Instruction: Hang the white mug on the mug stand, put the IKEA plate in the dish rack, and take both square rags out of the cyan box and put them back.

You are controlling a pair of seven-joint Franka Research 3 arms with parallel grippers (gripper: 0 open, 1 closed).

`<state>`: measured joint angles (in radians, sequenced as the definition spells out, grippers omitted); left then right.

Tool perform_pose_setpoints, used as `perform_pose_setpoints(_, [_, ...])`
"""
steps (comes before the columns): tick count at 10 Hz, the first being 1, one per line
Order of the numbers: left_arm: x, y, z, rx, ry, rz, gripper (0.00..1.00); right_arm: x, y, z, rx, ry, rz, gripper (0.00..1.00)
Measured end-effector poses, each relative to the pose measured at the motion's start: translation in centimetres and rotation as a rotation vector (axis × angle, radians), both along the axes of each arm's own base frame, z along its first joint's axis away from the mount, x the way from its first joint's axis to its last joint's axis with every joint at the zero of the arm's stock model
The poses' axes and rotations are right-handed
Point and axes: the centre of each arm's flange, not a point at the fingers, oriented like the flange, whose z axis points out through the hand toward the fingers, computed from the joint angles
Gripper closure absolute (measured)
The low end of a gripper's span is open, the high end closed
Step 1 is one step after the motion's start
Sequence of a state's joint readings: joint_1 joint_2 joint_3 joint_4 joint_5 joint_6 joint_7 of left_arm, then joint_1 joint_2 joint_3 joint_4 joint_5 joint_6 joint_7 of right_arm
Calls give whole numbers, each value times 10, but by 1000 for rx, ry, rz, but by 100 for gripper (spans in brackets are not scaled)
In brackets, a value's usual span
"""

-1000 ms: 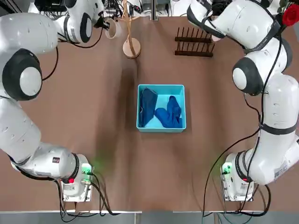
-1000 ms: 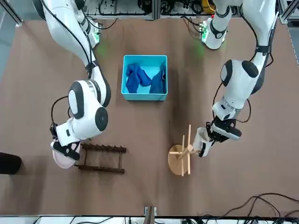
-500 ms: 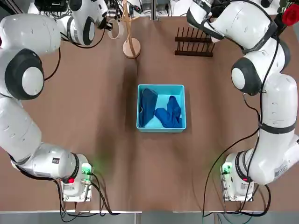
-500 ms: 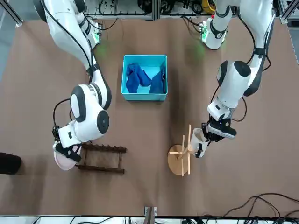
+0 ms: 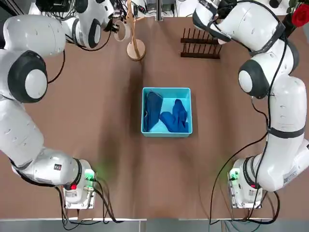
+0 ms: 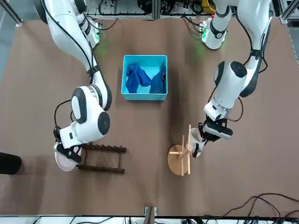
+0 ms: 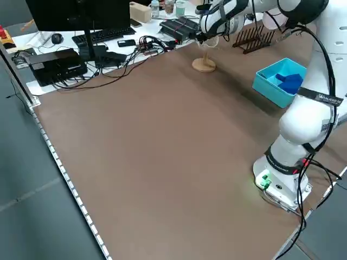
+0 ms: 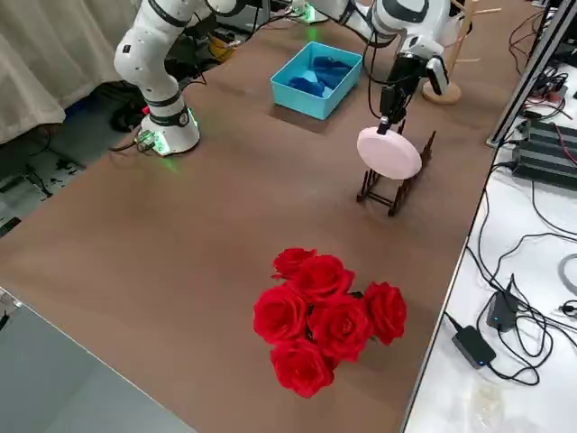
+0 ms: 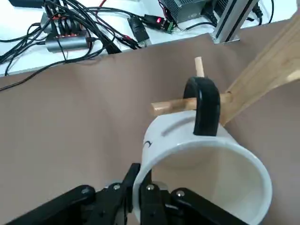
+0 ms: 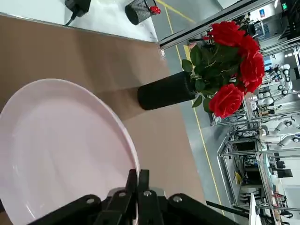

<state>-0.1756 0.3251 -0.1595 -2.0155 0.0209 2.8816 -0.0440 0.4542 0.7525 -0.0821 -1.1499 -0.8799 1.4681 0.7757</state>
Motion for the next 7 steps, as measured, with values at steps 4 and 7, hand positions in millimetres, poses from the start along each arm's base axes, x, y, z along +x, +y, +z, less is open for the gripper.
perform_pose_setpoints(4, [5, -5, -6, -4, 2, -4, 94, 1, 1, -9, -4, -7, -8, 97])
perform_pose_setpoints(7, [7, -6, -5, -6, -1, -4, 92, 0, 4, -23, -9, -13, -15, 97])
